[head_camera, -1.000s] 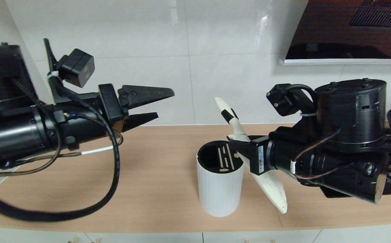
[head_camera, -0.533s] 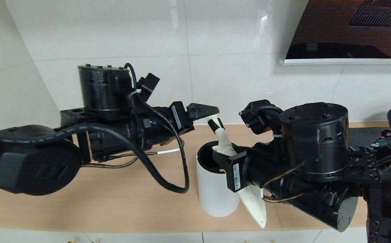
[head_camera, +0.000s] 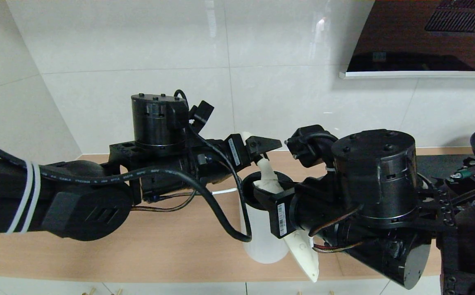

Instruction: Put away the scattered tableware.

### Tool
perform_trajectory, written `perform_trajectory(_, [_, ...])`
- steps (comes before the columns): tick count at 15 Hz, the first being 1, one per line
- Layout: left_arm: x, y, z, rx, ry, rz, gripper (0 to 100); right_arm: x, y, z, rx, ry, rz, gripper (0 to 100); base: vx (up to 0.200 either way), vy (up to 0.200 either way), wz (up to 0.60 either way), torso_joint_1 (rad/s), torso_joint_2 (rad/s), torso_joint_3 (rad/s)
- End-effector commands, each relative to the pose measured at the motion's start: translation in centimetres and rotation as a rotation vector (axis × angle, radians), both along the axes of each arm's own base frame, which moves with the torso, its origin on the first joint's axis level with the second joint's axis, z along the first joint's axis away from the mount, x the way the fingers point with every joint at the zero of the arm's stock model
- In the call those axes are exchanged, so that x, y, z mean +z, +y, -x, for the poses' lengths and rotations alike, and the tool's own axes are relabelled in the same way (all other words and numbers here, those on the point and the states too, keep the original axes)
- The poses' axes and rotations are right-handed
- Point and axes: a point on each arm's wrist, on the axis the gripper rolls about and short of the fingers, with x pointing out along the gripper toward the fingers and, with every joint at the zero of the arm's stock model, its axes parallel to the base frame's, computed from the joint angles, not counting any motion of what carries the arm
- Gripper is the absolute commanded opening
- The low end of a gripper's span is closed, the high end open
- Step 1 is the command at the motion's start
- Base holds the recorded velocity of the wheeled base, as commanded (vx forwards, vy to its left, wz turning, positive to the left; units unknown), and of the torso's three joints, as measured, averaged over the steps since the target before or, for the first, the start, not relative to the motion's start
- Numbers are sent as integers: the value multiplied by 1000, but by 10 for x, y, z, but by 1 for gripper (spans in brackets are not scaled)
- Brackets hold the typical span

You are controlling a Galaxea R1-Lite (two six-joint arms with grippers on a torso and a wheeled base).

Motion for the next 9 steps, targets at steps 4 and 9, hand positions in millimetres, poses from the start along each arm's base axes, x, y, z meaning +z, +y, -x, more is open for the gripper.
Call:
perform_trajectory(4, [1, -1, -1, 0, -14, 9, 100, -2, 1, 0, 0, 3, 5, 0, 0, 0, 0, 0, 0, 0])
perform_trajectory(9, [-1, -2, -2, -3, -12, 8, 100, -4, 2, 2, 7, 8, 9, 0, 0, 0, 0, 0, 0, 0])
